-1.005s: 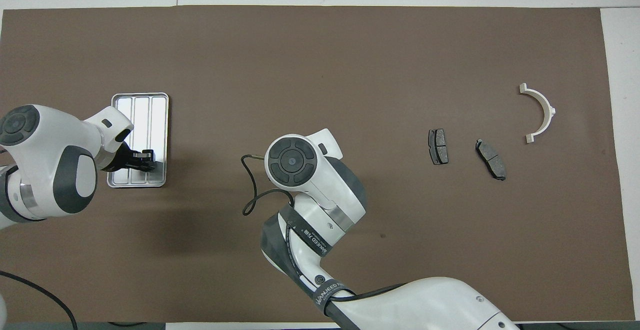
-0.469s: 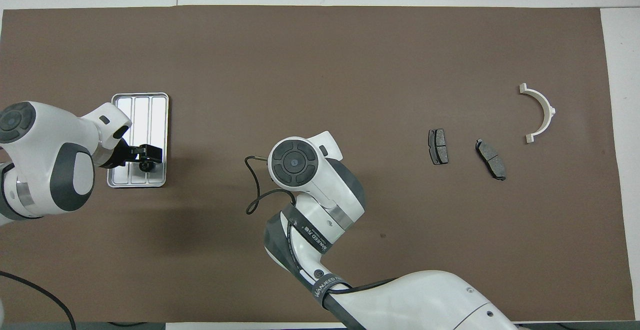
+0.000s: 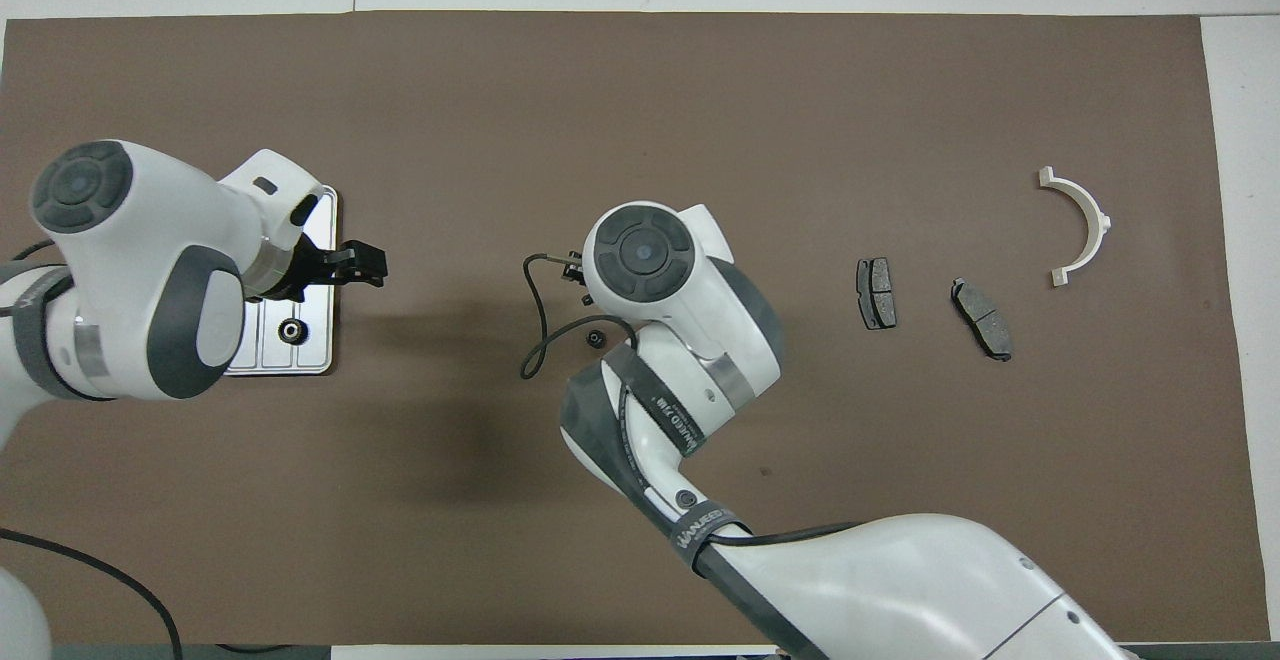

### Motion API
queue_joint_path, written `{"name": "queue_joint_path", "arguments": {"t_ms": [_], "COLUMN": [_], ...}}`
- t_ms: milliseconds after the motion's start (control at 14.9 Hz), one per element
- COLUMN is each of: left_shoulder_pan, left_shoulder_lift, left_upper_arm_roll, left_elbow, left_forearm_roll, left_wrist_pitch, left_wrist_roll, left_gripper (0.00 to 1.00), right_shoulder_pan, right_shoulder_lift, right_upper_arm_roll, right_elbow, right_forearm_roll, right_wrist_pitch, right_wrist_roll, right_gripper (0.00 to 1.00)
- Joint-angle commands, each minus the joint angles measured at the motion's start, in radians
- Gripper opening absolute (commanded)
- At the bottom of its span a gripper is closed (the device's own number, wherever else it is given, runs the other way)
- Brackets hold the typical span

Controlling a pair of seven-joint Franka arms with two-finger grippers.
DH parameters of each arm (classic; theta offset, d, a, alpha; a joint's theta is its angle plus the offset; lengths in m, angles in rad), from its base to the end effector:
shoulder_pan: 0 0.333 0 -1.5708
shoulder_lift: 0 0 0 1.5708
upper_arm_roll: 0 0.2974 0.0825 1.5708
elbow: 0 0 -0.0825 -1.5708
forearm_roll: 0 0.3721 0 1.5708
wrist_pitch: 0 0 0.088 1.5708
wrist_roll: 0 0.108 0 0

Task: Pick bearing gear from pile to tray

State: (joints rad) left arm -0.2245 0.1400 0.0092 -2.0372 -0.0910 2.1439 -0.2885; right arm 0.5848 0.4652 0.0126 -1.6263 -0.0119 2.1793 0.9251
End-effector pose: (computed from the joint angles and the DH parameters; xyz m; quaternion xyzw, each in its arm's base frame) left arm 0.5466 -0.1236 0.3610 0.9973 0.0618 -0.0254 0.0318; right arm 0.5532 0.3746 0.3484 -0.9860 0.1606 -0.0333 0.0287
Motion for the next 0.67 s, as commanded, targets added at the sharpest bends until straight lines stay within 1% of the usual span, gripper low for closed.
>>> {"name": "queue_joint_path", "arguments": {"t_ms": [0, 201, 335, 402, 536, 603], "left_shoulder_pan": [-0.134, -0.248, -0.335, -0.364, -0.453, -0.484], "left_shoulder_lift": [-0.004, 0.001, 0.007, 0.025, 0.139, 0.224], "left_upper_arm_roll": [0.012, 0.011, 0.011, 0.009, 0.012, 0.014], "left_elbow": [0.003, 0.035, 0.043, 0.067, 0.177, 0.246], "left_forearm_roll": [-0.003, -0.003, -0.004, -0.003, -0.003, 0.003], "left_wrist_pitch": [-0.001, 0.005, 0.01, 0.013, 0.005, 0.008], "left_wrist_roll": [-0.168, -0.386, -0.476, -0.524, -0.645, -0.708], "left_gripper": [1.0, 1.0, 1.0, 1.0, 1.0, 1.0], "right_shoulder_pan": [-0.124, -0.248, -0.35, -0.394, -0.46, -0.483], "right_shoulder_lift": [-0.059, -0.103, -0.147, -0.173, -0.238, -0.279], "right_upper_arm_roll": [0.013, 0.012, 0.013, 0.013, 0.009, 0.006], "right_elbow": [0.032, 0.051, 0.051, 0.051, 0.051, 0.051], "right_forearm_roll": [0.007, 0.009, 0.009, 0.009, 0.007, 0.003], "right_wrist_pitch": [-0.061, -0.11, -0.162, -0.196, -0.277, -0.339], "right_wrist_roll": [-0.187, -0.494, -0.725, -0.818, -0.954, -0.982], "right_gripper": [0.98, 0.98, 0.98, 0.98, 0.98, 0.98]}}
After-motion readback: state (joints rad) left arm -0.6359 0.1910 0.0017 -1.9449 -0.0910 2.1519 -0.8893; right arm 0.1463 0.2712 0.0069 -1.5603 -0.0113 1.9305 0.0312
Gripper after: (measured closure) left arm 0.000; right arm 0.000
